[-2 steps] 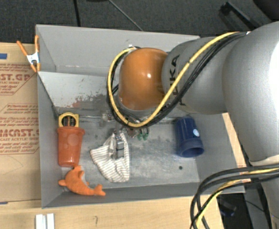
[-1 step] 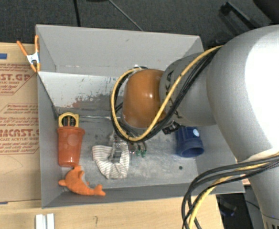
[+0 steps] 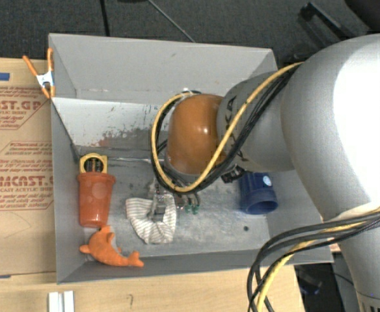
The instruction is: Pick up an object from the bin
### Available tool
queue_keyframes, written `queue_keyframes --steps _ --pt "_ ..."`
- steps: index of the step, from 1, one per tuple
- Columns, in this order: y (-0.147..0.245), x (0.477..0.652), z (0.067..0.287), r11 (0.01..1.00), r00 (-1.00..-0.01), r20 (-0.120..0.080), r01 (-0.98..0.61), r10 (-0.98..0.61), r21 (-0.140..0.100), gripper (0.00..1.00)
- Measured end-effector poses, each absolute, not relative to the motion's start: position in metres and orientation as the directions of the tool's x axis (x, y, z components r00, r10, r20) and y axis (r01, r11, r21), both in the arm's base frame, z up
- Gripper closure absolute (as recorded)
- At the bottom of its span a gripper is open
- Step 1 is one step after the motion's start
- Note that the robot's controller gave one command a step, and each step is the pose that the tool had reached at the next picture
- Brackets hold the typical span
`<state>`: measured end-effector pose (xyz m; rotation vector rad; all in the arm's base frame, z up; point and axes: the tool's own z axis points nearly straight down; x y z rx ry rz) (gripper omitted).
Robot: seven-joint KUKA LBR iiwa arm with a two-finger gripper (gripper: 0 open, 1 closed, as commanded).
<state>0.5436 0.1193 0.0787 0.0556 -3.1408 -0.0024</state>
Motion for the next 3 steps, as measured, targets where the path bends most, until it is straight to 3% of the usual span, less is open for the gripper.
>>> queue_keyframes --steps 1,2,3 --pt "0.143 0.544 0.194 0.997 -0.997 -0.002 -0.079 -0.079 0.001 1.00" --pt "0.143 0.544 0.194 0.997 -0.997 -0.002 -0.079 -0.079 0.001 1.00" --pt "0.159 0.550 0.287 0.995 -0.995 -0.003 -0.096 -0.096 0.001 1.00"
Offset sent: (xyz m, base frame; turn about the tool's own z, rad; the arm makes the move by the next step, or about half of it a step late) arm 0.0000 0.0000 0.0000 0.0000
